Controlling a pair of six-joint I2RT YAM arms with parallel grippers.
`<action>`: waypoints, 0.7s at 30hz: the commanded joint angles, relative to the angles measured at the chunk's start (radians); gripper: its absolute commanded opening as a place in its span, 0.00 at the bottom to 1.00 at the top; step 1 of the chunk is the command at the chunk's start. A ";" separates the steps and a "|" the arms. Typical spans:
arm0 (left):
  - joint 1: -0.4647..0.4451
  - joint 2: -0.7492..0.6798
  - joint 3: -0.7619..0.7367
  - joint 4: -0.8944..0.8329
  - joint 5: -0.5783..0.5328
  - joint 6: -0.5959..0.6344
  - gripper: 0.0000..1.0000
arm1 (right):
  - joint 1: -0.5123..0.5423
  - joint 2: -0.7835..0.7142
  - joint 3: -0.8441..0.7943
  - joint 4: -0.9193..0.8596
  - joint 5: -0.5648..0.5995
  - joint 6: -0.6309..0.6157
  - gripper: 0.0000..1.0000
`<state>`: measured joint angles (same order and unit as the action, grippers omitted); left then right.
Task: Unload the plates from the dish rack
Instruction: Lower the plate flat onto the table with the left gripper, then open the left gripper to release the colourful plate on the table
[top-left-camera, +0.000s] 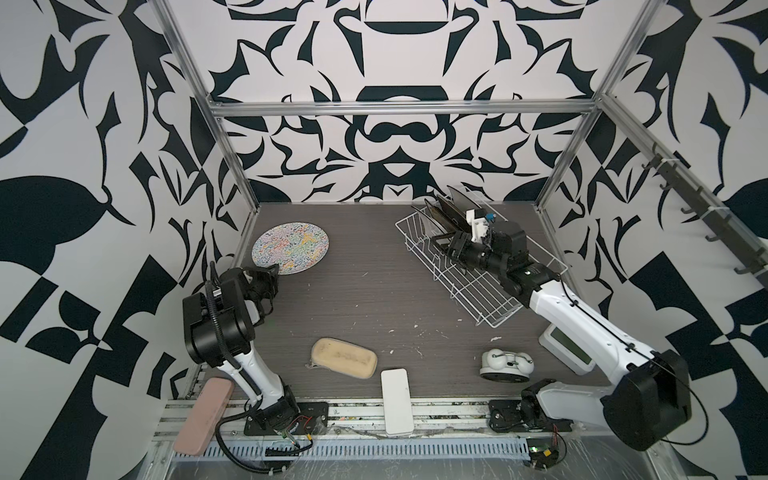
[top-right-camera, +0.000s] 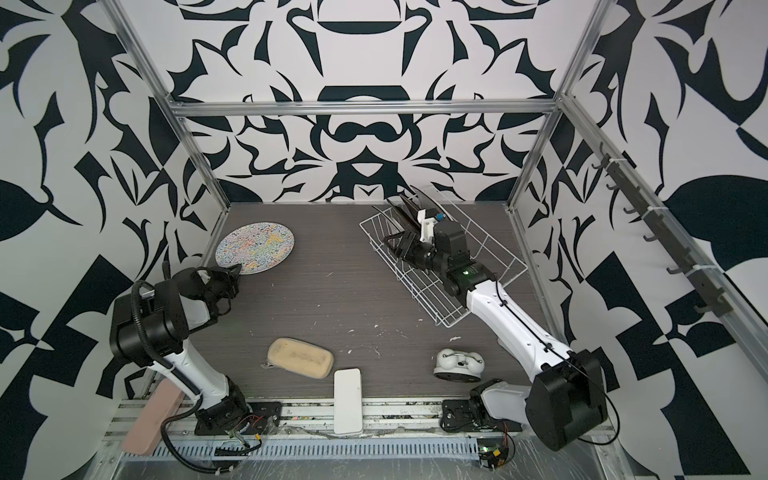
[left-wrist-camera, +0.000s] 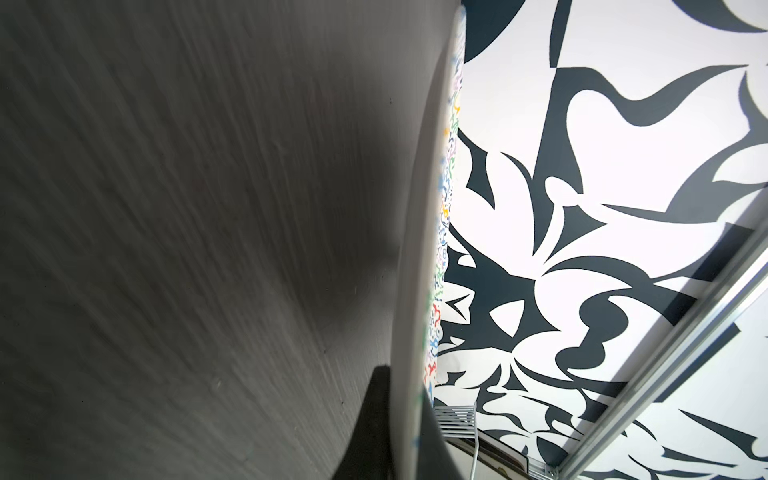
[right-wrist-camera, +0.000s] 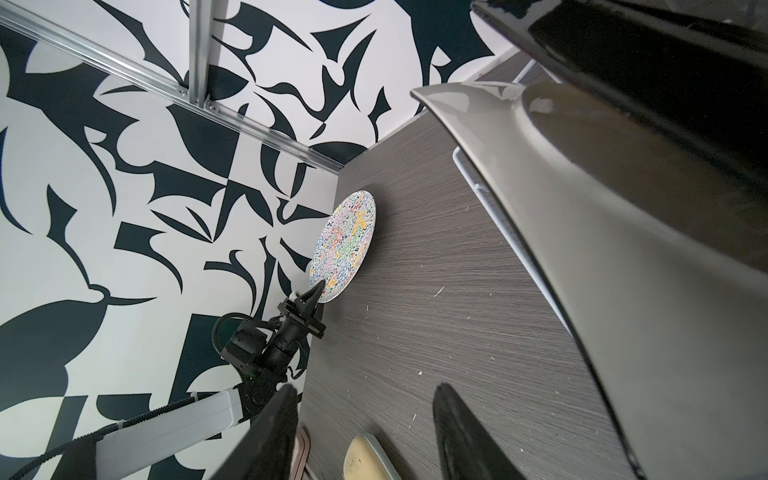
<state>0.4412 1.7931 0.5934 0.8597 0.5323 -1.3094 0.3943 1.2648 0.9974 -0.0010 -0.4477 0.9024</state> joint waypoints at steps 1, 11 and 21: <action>0.004 0.006 0.032 0.034 -0.007 0.030 0.00 | 0.005 -0.011 0.038 0.003 0.016 -0.016 0.56; 0.004 -0.003 0.089 -0.093 -0.009 0.085 0.04 | 0.004 -0.003 0.037 0.001 0.015 -0.019 0.56; 0.004 0.004 0.133 -0.168 -0.014 0.107 0.11 | 0.005 0.014 0.049 -0.001 0.006 -0.023 0.56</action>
<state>0.4412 1.7931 0.6743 0.6762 0.4961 -1.2144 0.3943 1.2766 1.0019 -0.0238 -0.4408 0.8970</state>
